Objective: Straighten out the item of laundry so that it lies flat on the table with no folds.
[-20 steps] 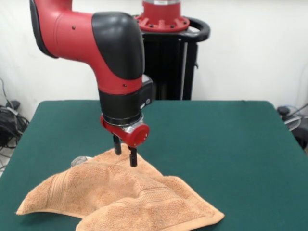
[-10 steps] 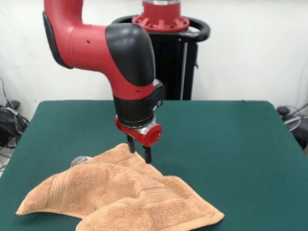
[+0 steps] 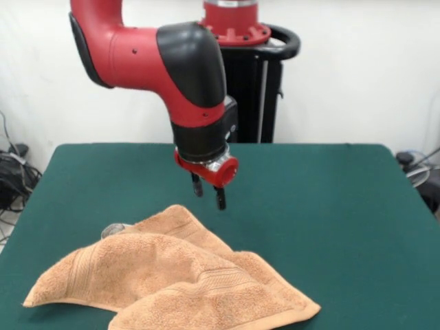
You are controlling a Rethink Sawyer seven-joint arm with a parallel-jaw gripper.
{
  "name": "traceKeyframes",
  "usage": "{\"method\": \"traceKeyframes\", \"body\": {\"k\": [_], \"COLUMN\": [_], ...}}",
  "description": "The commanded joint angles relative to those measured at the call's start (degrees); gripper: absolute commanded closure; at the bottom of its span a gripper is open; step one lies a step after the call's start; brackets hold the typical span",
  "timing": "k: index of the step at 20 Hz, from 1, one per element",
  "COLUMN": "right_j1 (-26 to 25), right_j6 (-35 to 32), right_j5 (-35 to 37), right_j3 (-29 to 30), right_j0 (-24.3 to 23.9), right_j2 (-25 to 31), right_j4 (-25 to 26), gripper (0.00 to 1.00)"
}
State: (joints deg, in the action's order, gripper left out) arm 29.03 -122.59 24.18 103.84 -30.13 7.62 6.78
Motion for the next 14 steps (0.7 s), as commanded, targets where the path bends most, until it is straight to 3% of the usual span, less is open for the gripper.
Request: {"method": "traceKeyframes", "body": {"k": [1, 8, 14], "right_j1": [2.0, 0.7, -6.1], "right_j6": [1.7, 0.2, -3.6], "right_j5": [-6.1, -11.8, -17.7], "right_j3": [7.3, 7.2, 3.3], "right_j0": [-2.7, -4.3, -3.3], "right_j2": [4.4, 2.4, -0.4], "right_j4": [5.5, 11.4, 13.5], "gripper": [0.0, 0.0, 0.0]}}
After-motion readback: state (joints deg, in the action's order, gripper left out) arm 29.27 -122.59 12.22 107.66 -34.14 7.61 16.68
